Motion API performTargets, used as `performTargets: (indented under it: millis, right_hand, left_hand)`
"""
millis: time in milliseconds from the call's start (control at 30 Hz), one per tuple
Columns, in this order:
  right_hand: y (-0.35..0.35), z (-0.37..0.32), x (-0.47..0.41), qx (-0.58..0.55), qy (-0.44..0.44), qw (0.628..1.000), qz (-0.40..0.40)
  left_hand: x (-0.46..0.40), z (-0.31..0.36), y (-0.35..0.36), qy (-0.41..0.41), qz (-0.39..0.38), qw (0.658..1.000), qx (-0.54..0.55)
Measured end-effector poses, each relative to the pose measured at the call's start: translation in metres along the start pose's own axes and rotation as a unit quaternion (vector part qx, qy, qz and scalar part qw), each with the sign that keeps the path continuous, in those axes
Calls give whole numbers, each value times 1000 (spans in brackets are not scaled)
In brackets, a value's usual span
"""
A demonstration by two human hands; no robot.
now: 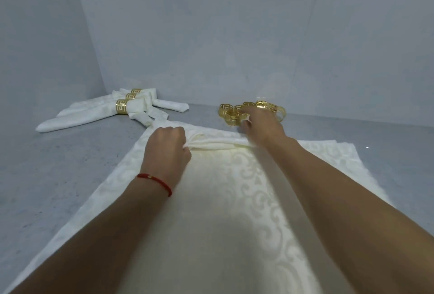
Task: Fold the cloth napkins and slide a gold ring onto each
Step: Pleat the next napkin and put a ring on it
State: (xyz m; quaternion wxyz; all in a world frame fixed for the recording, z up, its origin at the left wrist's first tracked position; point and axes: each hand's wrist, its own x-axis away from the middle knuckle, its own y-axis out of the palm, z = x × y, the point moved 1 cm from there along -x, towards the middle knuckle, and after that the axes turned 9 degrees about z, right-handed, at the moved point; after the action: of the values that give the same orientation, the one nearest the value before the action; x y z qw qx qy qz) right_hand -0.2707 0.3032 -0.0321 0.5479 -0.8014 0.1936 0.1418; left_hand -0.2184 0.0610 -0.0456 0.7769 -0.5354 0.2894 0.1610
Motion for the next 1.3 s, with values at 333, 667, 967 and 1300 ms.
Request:
performTargets:
  millis: [333,667,967,1300]
  right_hand:
    - [16,-12,-16,-114,70,989,55]
    - [-43,20,85,-552,239,795,76]
    - [-38,26,95,-574,149,805,11]
    - [-45,20,102,-489,73,869,-12]
  left_hand:
    - [-9,-23,-5,-46,29,998,14]
    - [-5,-17,-16,-10,108,992,61]
    - [-3,-13,-14,39,133,988,74]
    - [1,-9,-18,80,154,980,96]
